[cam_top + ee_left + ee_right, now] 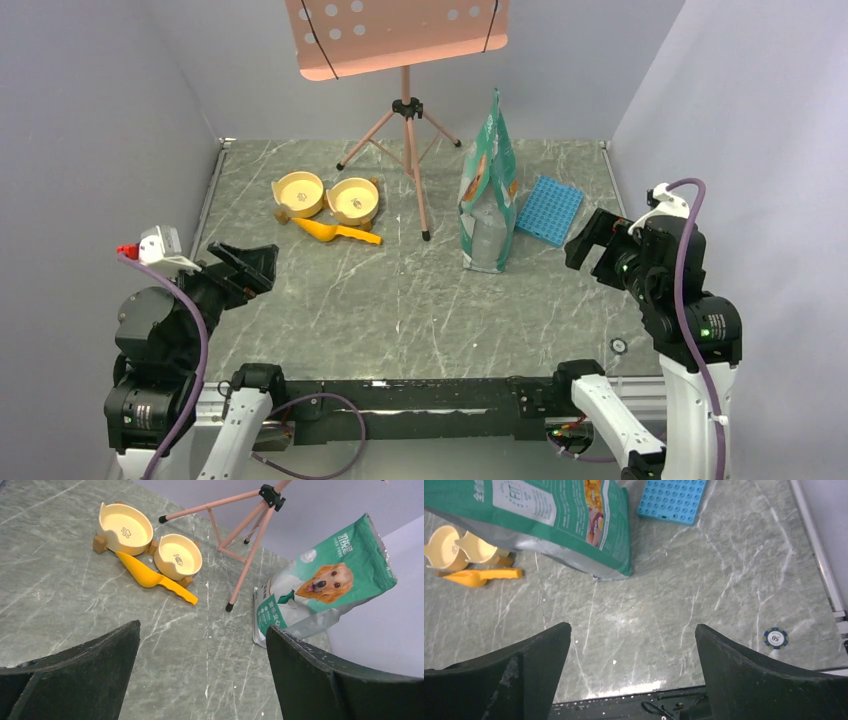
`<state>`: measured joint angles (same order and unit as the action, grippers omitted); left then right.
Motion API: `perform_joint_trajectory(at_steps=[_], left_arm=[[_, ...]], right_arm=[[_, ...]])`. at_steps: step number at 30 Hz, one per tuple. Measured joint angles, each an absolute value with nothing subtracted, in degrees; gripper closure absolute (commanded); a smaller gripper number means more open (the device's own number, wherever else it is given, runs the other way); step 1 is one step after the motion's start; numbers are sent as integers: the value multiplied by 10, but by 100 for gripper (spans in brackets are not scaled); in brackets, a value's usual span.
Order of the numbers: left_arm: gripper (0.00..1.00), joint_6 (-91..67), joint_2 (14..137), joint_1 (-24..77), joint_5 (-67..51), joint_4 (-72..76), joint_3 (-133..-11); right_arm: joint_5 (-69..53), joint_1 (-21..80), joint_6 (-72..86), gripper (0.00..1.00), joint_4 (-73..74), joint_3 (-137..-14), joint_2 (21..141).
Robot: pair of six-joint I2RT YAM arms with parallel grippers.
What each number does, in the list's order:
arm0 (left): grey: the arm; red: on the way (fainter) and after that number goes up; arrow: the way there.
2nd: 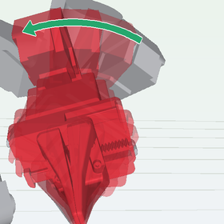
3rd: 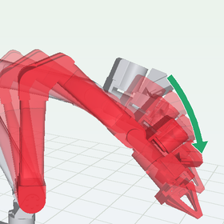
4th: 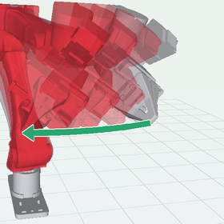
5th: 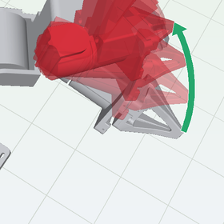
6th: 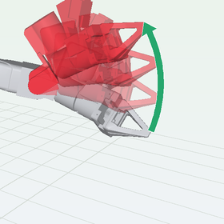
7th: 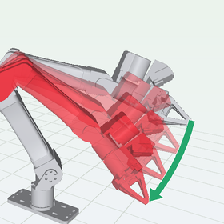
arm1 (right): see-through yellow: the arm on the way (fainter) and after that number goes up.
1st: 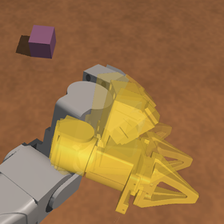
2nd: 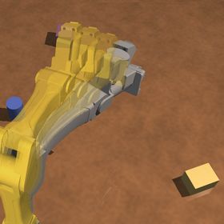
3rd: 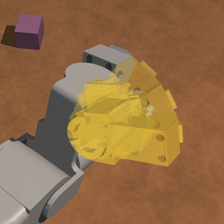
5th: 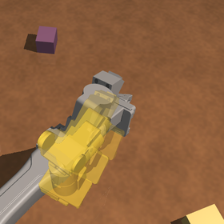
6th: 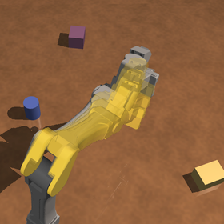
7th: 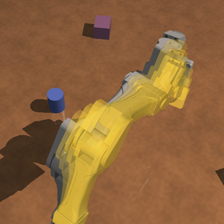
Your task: Serve the pet food
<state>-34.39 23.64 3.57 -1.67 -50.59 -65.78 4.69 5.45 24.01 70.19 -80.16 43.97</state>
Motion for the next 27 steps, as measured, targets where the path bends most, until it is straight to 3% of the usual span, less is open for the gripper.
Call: perform_joint_trajectory(at_steps=[6, 16, 27], left_arm=[[1, -336, 249, 36, -27, -510, -677], [1, -327, 374, 36, -160, -523, -707], [1, -354, 320, 36, -248, -509, -660]], right_arm=[[53, 55, 240, 0, 681, -847, 482], [-33, 55, 293, 0, 539, -920, 665], [-110, 79, 339, 3, 417, -1017, 843]])
